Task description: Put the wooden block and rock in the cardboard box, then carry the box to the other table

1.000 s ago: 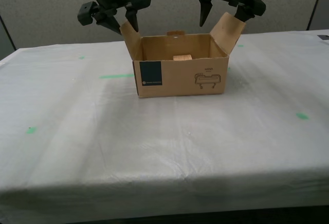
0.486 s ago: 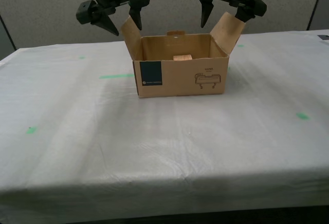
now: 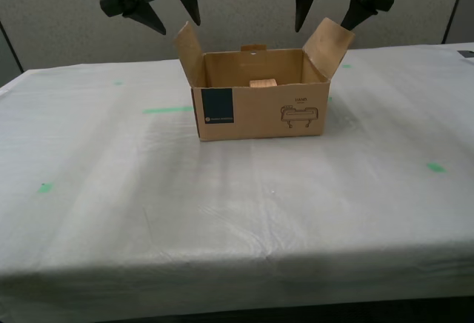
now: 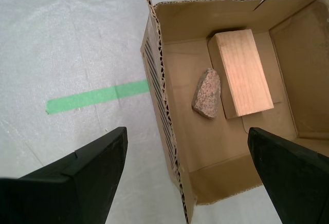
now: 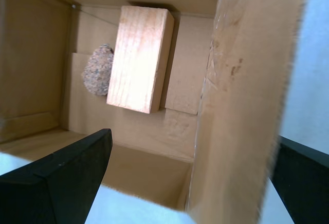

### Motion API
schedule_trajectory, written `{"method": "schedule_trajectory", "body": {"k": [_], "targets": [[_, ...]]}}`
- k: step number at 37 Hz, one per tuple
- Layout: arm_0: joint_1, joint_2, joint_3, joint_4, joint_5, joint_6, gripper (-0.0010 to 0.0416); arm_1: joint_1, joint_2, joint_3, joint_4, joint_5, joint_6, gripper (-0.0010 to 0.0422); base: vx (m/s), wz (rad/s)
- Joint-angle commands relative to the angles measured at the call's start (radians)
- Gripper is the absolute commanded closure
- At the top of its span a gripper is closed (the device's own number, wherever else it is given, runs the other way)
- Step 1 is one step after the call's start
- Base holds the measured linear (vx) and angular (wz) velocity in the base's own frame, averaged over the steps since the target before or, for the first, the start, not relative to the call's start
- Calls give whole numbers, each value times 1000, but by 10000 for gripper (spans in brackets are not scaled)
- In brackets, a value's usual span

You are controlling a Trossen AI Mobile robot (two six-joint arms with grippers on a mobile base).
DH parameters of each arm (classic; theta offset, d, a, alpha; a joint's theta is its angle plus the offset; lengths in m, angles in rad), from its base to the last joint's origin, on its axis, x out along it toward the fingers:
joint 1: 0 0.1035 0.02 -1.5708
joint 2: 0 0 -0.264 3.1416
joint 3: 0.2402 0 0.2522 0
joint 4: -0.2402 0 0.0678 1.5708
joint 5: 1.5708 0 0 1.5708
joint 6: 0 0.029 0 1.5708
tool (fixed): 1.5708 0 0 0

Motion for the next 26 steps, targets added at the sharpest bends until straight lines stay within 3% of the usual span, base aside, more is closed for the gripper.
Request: {"method": "schedule_trajectory", "body": {"k": [1,11,26], "targets": [[0,-34,1,-13,10,-4,12,-1,-26,0,-7,-2,17,94,0,0],[-1,-157,1,-104,20,-34,11,-2,-156,0,-98,-2,61,94,0,0],[0,-385,1,-153,20,-32,12,-4,-401,-8,-212,-2,60,94,0,0]]}}
